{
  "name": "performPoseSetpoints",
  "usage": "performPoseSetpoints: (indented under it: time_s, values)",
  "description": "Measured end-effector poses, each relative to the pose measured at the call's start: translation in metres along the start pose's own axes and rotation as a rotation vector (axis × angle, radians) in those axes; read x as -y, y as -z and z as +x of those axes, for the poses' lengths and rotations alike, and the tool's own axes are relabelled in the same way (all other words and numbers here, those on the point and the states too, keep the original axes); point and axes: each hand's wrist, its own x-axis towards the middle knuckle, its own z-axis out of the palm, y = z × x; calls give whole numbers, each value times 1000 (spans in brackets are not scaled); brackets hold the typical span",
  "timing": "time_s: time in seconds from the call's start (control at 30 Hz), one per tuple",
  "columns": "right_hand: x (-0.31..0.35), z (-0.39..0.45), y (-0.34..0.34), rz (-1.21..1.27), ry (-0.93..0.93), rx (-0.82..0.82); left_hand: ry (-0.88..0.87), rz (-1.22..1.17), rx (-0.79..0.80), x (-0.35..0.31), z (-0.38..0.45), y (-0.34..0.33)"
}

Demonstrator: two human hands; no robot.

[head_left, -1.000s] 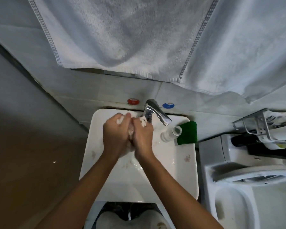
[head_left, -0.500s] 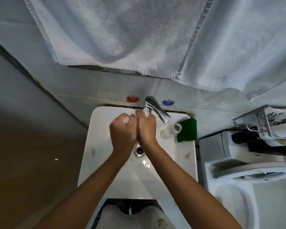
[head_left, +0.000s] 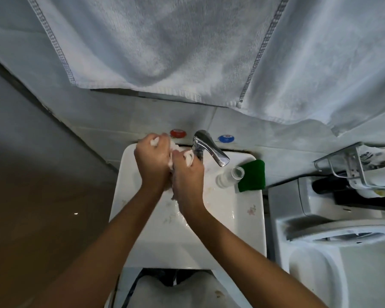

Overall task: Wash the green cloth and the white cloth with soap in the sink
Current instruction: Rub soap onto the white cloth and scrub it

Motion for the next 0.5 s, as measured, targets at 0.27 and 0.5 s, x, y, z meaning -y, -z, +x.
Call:
performPoseSetpoints:
  time_s: [0.27,0.5]
  values:
    - [15,6,3,99,-5,-109,-88,13,35,-15,-22,-4]
    - [17,21,5,42,-33,-121,-135,77,70,-9,-44,-3]
